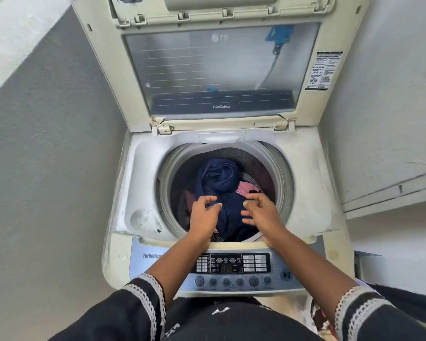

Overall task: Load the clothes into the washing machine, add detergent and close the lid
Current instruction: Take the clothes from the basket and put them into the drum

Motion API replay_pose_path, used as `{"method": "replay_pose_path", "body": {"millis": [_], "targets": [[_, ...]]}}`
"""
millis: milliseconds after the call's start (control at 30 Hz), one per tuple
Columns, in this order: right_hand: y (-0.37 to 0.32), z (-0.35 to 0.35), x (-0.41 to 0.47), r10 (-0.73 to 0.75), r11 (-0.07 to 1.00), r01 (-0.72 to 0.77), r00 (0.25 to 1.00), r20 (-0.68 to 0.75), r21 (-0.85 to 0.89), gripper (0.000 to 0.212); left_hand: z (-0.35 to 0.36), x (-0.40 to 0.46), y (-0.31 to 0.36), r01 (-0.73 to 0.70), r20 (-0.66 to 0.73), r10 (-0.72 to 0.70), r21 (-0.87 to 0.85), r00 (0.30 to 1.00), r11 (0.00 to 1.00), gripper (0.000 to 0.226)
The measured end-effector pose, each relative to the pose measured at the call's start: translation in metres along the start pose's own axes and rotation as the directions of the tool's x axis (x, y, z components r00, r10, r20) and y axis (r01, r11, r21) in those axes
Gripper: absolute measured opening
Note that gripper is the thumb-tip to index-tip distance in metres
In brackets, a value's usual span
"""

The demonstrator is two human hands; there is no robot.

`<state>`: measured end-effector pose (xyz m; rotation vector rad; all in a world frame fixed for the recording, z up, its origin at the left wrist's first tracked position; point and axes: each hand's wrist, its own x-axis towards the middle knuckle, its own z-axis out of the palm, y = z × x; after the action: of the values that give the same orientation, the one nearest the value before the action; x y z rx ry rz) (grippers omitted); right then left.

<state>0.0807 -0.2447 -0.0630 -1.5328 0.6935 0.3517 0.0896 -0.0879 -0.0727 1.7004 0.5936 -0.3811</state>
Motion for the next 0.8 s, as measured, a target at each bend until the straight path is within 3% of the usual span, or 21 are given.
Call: {"method": "replay_pose_path", "body": {"millis": [67,133,267,367,533,800], "targets": [[-0.010,-0.004,-0.008,-0.219,0.976,0.219,0.975,-0.037,-0.001,0.025,-0.002,-0.006,0.009,-0.102,-0.048,0.101,-0.012,0.994,0.995,0.019],[-0.019,-0.015,-0.023,-0.427,0.903,0.425,0.904,-0.024,-0.062,0.032,-0.005,-0.018,0.018,-0.202,-0.059,0.199,-0.052,0.978,0.978,0.020],[-0.021,-0.048,-0.067,-0.624,0.763,0.624,0.779,0.055,-0.169,0.025,-0.003,-0.052,0.028,-0.281,0.033,0.293,-0.194,0.956,0.940,0.020],[-0.009,-0.084,-0.092,-0.652,0.747,0.640,0.758,-0.013,-0.181,0.027,0.012,-0.088,0.037,-0.273,0.161,0.328,-0.289,0.931,0.918,0.021],[0.025,-0.146,-0.121,-0.614,0.789,0.595,0.773,-0.159,-0.152,0.032,0.066,-0.139,0.036,-0.268,0.411,0.338,-0.220,0.847,0.938,0.022],[0.107,-0.250,-0.174,-0.437,0.892,0.400,0.883,-0.173,-0.213,0.026,0.154,-0.211,0.005,-0.164,0.613,0.165,-0.059,0.772,0.985,0.020]]}}
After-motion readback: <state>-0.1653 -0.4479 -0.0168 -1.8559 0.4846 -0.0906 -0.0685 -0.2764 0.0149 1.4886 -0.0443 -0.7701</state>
